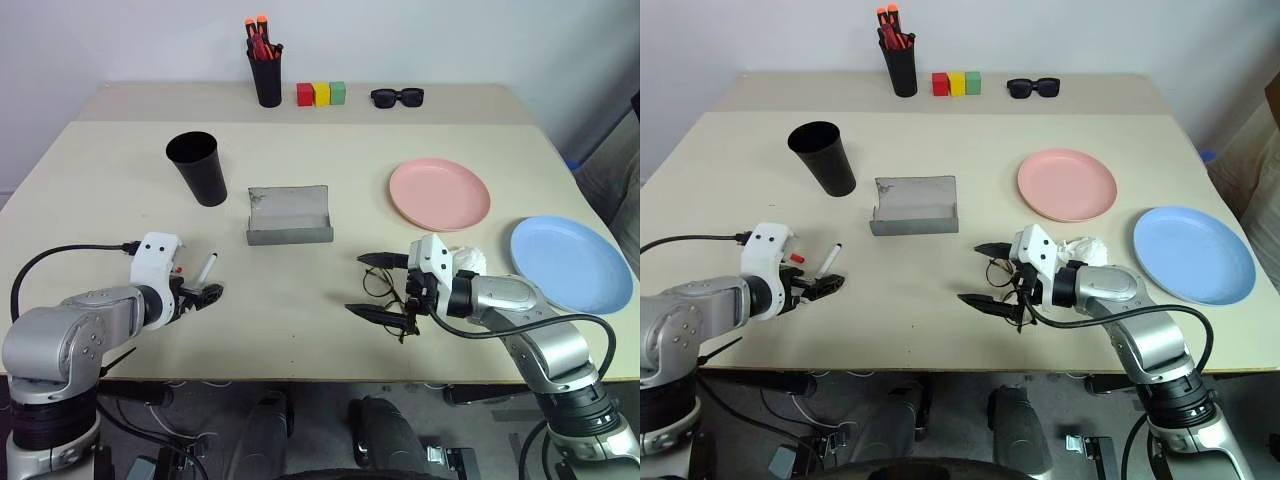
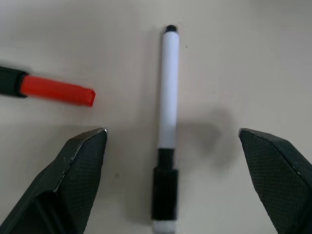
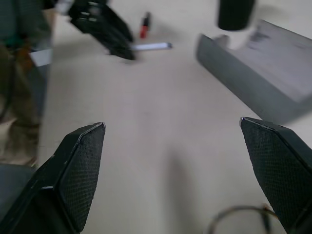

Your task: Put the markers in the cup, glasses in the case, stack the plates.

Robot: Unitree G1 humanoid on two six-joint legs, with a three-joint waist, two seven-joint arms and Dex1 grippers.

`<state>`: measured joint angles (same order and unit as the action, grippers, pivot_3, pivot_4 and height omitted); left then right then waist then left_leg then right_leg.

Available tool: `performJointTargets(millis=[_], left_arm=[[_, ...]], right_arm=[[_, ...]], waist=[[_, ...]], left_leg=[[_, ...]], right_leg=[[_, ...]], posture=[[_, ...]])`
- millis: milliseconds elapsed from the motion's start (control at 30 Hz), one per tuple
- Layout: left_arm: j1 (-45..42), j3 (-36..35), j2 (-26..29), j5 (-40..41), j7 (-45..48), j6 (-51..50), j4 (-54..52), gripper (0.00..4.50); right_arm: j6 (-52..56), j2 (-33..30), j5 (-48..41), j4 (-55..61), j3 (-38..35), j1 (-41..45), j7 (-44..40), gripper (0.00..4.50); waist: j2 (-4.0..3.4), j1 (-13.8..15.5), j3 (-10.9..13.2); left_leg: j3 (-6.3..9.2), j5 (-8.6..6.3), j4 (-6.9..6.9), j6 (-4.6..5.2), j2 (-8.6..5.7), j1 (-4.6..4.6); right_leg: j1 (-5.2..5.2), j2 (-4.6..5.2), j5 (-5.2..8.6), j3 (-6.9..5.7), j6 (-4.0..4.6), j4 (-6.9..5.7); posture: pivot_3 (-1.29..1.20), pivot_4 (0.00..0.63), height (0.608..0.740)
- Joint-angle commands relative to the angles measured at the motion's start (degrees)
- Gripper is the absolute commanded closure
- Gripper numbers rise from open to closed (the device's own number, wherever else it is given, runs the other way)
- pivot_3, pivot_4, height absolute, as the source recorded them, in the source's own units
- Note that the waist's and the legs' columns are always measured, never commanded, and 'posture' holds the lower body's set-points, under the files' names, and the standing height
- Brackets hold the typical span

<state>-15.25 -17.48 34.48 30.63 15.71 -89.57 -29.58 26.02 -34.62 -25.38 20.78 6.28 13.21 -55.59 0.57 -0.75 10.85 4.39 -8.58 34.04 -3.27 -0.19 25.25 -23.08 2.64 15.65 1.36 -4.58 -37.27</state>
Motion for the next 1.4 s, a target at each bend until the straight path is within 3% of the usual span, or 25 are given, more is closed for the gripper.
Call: performJointTargets(millis=[33,267,467,567,667,833,967,1167,1400], left_arm=[[-1.2,0.4,-0.9,-0.4,-0.4,-2.8,1.2,0.9],[-2.1,1.5,-0.9,0.5,-0.4,-2.9,0.4,4.39],[1.0,-2.5,3.0,3.2,7.3,6.6,-4.2,4.46],[3.1,-9.9,1.3,3.5,11.2,20.9,-4.4,4.46],[-0.4,-13.4,-1.9,0.3,8.6,35.4,-2.4,4.46],[-18.2,-7.0,-7.5,-12.0,-7.9,49.5,11.8,4.46],[-28.1,-1.2,-10.4,-20.9,-14.2,63.3,29.4,4.46],[-37.0,2.2,-12.7,-25.0,-15.6,81.3,53.2,4.46],[-41.6,4.3,-14.7,-25.4,-13.0,91.6,67.7,4.46]], right_arm=[[0.3,0.6,-0.9,3.1,0.4,0.0,0.7,0.0],[2.0,1.5,-1.0,4.6,2.1,0.8,2.6,0.0],[3.4,1.0,-2.0,5.1,1.2,2.7,2.9,0.0],[4.5,2.3,-4.1,5.2,-0.4,4.7,4.1,0.0],[4.3,4.6,-4.8,4.1,-1.3,8.0,6.5,0.0],[4.0,9.7,-4.8,1.9,-0.9,13.1,9.7,0.0],[2.9,12.2,-4.2,1.4,1.0,14.3,9.9,0.0],[2.0,13.8,-4.1,2.8,2.5,13.1,10.5,0.0],[2.1,14.5,-4.1,5.2,3.5,11.1,12.3,0.0]], waist=[[0.01,0.0,0.0],[0.01,0.1,0.0],[0.03,0.0,0.0],[0.03,-0.1,0.0],[0.03,0.1,0.0],[0.19,1.4,0.0],[0.25,1.5,0.0],[0.29,1.1,0.0],[0.29,0.8,0.0]], left_leg=[[0.0,0.0,0.0,0.0,0.0,-0.01],[0.02,0.0,0.01,0.0,0.01,-0.01],[0.02,-0.01,0.01,-0.01,0.04,0.02],[0.02,-0.01,-0.05,-0.02,0.13,0.05],[0.02,-0.01,-0.06,-0.02,0.17,0.06],[-0.02,0.01,0.04,-0.01,0.05,0.1],[-0.14,0.05,0.11,0.04,-0.03,0.07],[-0.21,0.06,0.0,0.07,0.0,0.14],[-0.22,0.06,0.03,0.07,0.0,0.13]], right_leg=[[0.01,0.0,0.0,0.0,0.0,0.0],[0.03,0.08,0.0,0.01,0.01,0.02],[-0.01,0.11,0.0,0.03,0.02,0.03],[-0.11,0.17,-0.02,0.05,0.07,0.03],[-0.13,0.17,-0.04,0.04,0.12,0.06],[-0.03,0.05,-0.16,-0.1,0.17,0.08],[0.16,0.06,-0.22,-0.08,0.02,0.29],[-0.07,-0.02,-0.35,-0.06,-0.43,0.1],[-0.05,-0.04,-0.38,-0.07,-0.52,0.06]], posture=[[0.0,0.15,0.74],[0.0,0.15,0.74],[0.0,0.15,0.74],[0.0,0.15,0.74],[0.0,0.15,0.74],[0.0,0.15,0.74],[0.0,0.15,0.74],[0.0,0.15,0.74],[0.0,0.15,0.74]])
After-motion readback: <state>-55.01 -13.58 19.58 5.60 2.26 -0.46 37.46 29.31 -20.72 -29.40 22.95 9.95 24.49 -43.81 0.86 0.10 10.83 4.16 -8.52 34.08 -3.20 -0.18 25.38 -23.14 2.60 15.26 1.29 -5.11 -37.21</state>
